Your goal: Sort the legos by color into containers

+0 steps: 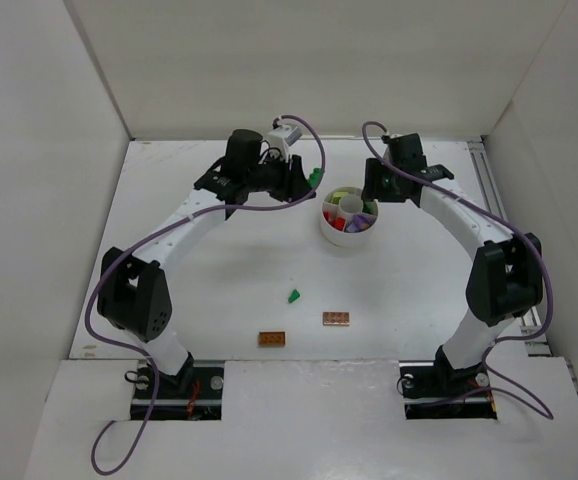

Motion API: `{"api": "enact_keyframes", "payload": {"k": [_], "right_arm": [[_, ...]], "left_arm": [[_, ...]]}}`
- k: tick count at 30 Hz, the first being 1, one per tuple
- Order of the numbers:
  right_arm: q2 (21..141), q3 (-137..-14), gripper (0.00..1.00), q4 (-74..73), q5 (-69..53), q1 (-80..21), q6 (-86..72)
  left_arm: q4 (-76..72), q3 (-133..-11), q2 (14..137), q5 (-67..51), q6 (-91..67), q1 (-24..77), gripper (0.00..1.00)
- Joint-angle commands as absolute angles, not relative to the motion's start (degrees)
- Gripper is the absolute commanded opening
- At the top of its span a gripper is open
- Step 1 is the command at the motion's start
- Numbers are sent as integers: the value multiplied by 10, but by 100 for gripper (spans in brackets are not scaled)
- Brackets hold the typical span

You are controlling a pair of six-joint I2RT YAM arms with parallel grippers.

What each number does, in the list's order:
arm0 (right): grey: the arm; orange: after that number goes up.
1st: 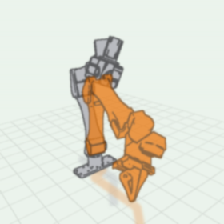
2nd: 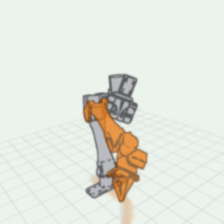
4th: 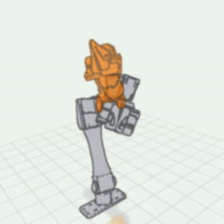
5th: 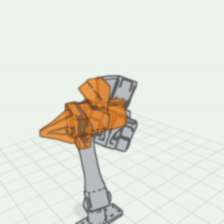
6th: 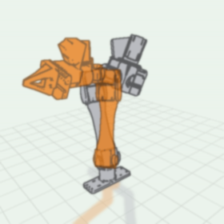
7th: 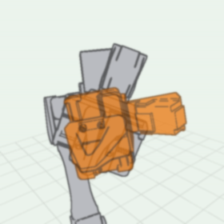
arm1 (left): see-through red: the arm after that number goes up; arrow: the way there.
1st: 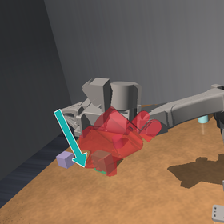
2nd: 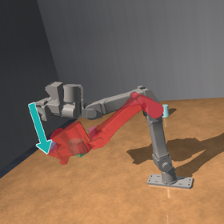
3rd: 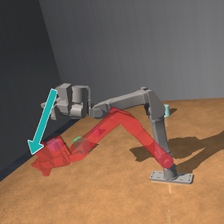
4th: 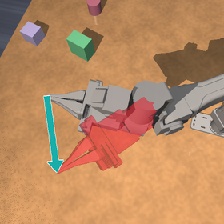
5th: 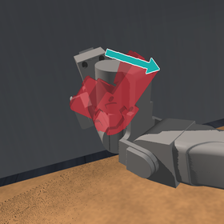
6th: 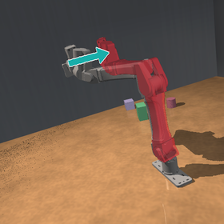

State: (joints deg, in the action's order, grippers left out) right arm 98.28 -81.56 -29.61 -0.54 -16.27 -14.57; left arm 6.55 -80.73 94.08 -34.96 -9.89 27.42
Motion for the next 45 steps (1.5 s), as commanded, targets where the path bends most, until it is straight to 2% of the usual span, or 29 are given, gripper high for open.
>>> {"api": "enact_keyframes", "payload": {"k": [1,6,9,12,24,31,45], "right_arm": [[962,-826,61,-294,-17,-169,-149],[924,-816,59,-261,-31,-169,-121],[867,-778,59,-212,-113,-157,-75],[818,-735,66,-184,-186,-132,-75],[793,-697,71,-122,-455,-120,-127],[781,-692,71,-129,-502,-112,-168],[781,-691,71,-127,-593,-83,-194]], "left_arm": [[55,-833,938,-367,-83,279,0],[66,-833,926,-387,-45,296,0],[50,-798,902,-453,7,296,0],[43,-773,875,-461,35,296,0],[61,-794,895,-274,59,381,0],[60,-801,901,-201,64,422,0],[52,-773,881,-149,110,463,0]]}}
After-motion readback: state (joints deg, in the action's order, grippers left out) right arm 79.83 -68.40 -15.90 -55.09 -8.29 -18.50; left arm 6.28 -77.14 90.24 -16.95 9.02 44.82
